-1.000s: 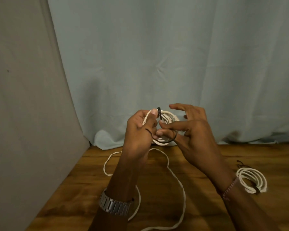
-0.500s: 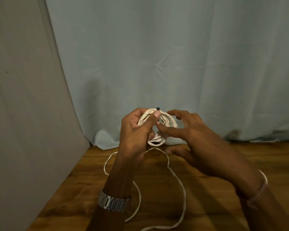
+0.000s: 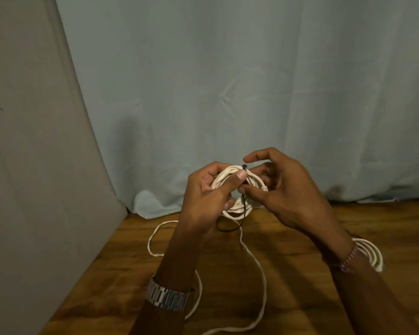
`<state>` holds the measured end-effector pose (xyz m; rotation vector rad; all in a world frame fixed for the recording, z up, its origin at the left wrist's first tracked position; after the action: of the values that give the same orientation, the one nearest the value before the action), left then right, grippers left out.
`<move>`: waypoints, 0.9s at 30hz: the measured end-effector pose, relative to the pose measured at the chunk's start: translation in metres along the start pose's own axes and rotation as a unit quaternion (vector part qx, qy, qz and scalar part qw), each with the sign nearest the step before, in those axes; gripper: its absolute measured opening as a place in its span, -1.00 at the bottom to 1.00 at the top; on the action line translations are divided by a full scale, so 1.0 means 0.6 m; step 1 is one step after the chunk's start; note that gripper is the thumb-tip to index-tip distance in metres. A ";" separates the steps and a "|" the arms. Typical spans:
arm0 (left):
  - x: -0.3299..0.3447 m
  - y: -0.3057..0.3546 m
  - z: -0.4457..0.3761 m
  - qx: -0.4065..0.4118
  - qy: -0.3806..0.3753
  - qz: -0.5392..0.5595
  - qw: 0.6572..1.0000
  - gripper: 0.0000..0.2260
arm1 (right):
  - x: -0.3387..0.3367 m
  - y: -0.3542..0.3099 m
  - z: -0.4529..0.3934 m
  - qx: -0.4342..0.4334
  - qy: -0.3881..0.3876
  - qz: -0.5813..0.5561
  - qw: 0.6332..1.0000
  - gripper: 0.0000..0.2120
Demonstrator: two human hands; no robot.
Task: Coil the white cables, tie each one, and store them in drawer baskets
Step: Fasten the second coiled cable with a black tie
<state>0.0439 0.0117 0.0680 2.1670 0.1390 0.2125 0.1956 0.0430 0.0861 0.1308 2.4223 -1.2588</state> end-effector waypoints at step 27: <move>0.024 0.003 0.008 0.032 -0.031 -0.005 0.999 -0.89 | -0.004 0.006 0.002 0.041 0.068 -0.048 0.996 -0.81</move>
<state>0.0589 0.0095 0.0682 2.2328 0.1218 0.1363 0.1991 0.0443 0.0839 0.1299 2.5189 -1.4364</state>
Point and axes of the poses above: each hand's wrist, its own z-axis away from the middle knuckle, its own x-axis out of the palm, y = z × x, the point moved 4 cm from there along -z, towards the middle knuckle, and after that the axes turned 6 degrees about x, right-handed, at the moved point
